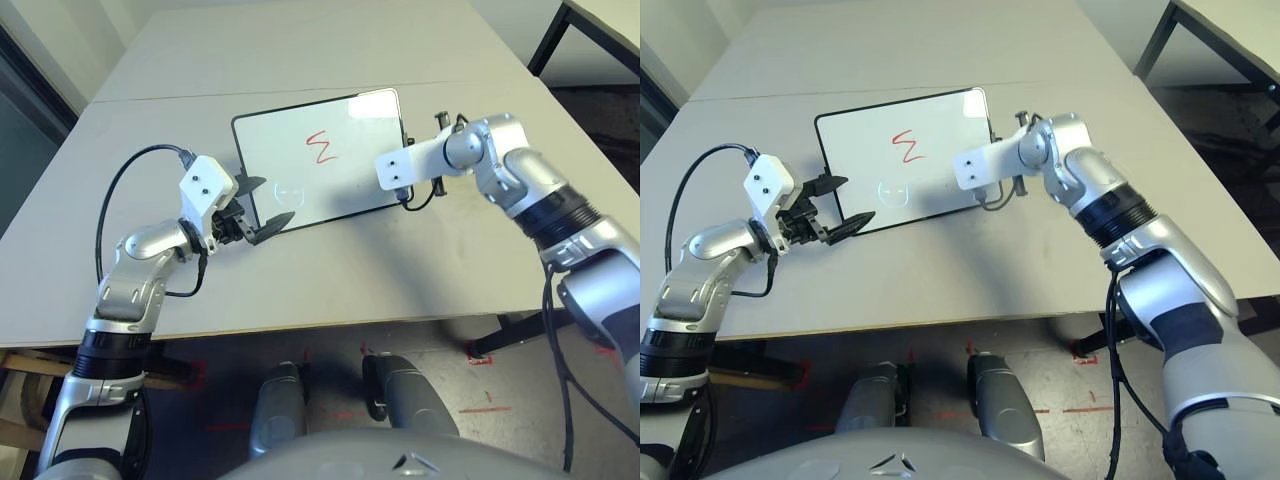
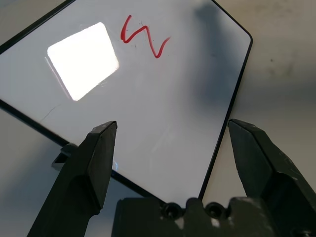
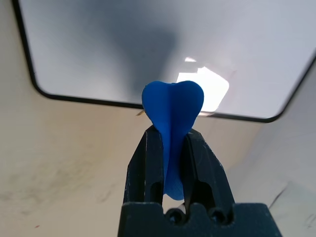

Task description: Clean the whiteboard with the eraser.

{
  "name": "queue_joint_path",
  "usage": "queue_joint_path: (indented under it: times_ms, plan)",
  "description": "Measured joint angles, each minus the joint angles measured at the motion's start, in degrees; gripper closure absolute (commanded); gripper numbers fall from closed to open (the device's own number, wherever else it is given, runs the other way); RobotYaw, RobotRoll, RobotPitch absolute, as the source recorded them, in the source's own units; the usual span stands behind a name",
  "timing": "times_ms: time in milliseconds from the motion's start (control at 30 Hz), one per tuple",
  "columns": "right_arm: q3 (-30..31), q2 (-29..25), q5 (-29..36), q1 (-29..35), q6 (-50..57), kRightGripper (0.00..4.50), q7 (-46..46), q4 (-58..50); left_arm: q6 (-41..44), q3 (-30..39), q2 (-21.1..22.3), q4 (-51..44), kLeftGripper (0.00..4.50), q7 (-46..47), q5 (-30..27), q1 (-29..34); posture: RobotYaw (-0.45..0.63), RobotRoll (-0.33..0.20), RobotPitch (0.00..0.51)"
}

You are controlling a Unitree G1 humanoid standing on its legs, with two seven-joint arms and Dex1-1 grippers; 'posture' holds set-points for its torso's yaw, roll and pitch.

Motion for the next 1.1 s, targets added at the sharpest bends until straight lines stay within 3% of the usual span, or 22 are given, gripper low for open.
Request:
queue_joint_path:
  times_ms: [500, 1100]
  plan:
    - [3.28, 12.28, -5.14, -5.03, -3.48, 4.19, -3.53, 9.68, -1.47, 1.29, 2.98, 0.75, 0.00, -0.07, 1.86, 0.31, -0.04, 0.000, 0.103]
    - [4.23, 17.99, -6.42, -9.98, -7.32, 4.19, -8.93, 24.08, -3.68, 1.33, 1.64, 2.49, 0.00, 0.68, 2.63, 1.82, -0.01, 0.000, 0.110]
